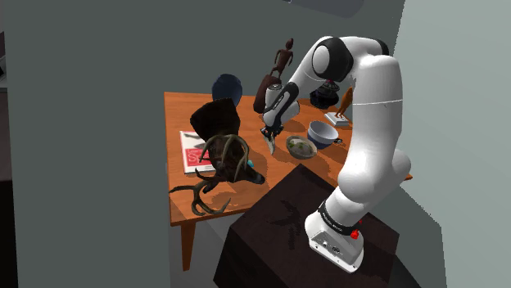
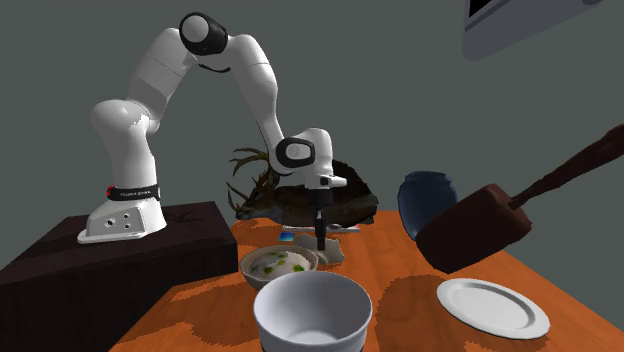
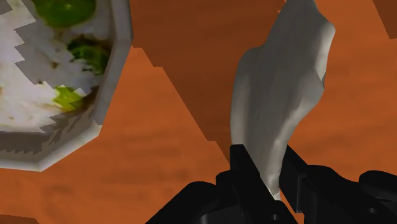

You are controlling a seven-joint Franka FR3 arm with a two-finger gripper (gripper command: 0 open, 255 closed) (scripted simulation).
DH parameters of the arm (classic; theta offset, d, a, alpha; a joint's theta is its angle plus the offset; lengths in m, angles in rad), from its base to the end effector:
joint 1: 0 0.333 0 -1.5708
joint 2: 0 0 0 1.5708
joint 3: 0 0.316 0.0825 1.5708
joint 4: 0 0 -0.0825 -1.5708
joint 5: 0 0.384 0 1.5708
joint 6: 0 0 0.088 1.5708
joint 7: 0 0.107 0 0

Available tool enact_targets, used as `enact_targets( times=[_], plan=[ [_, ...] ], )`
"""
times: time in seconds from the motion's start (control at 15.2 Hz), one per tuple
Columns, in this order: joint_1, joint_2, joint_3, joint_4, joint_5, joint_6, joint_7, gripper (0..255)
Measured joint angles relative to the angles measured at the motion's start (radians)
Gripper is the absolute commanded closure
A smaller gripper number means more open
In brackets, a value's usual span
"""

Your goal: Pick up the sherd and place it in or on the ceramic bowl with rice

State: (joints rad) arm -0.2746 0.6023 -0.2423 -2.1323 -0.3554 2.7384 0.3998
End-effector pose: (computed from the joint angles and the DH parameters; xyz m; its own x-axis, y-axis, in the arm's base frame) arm 0.4946 -0.2711 0.1269 0.8571 -0.5118 0.0589 -0.5076 -0.8194 0.2663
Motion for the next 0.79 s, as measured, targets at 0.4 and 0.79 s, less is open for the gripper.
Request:
enact_targets(
  times=[0.4, 0.79],
  plan=[
    [0.0, 0.0, 0.0, 0.0, 0.0, 0.0, 0.0, 255],
    [0.0, -0.063, 0.002, -0.015, 0.003, -0.047, -0.016, 255]
  ],
)
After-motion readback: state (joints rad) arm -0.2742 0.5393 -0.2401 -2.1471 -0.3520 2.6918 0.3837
